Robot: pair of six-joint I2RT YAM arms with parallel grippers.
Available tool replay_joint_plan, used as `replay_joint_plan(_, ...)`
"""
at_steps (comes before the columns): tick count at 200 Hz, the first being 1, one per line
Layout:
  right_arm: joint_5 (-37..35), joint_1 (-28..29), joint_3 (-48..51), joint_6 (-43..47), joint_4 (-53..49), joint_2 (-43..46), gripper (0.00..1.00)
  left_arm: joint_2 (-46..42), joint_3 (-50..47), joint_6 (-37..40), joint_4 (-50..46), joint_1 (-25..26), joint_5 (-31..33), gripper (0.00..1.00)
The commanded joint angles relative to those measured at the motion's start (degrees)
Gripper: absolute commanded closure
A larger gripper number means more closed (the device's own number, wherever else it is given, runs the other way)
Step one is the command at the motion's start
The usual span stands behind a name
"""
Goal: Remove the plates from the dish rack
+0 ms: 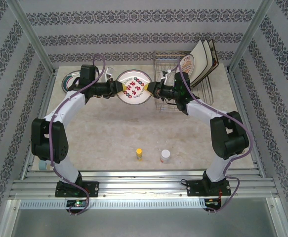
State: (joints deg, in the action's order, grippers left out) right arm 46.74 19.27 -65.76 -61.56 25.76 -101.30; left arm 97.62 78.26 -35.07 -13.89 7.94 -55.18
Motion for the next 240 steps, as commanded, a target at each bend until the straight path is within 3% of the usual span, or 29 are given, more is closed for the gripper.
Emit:
replay_joint_plan(1,-0.86,0.42,-2.97,0.53,1.68,-0.48,1.0,-0.86,0.64,0.97,0.13,0.82,-0.21,0.97)
replay_joint_plan(32,-1.19,0.43,-3.5,1.33,-0.11,-0.53,1.0,-0.52,0.67,0.06,1.44,0.83,-0.58,1.0)
replay_joint_plan(41,-1.37,0.42,-3.41,1.81,-0.93,-0.44,0.85,-0.55,0.45,-0.37,2.2,0.76,-0.48,1.0)
replay_joint_plan(66,-2.1,0.16,-4.27,4.64,-6.5,-0.01,0.34,-0.43,0.05,-2.45,5.37,0.73,-0.62,1.0)
replay_joint_plan(93,-5.45,-0.44,-7.76,13.02,-21.62,1.38,0.03,1.02,1.86,-2.49,4.73,0.68,-0.58,1.0)
replay_joint_plan(133,-11.96,-3.02,-12.28,23.32,-40.73,4.86,0.02,1.65,2.4,-3.76,6.52,-0.01,-0.46,1.0)
replay_joint_plan(197,-31.91,-7.06,-17.53,39.18,-69.66,12.19,0.02,1.81,2.33,-6.2,10.48,-1.86,-0.72,1.0)
replay_joint_plan(240,-41.3,-8.66,-16.96,45.28,-78.86,17.88,0.02,3.12,3.02,-7.47,12.22,-5.18,-0.7,1.0)
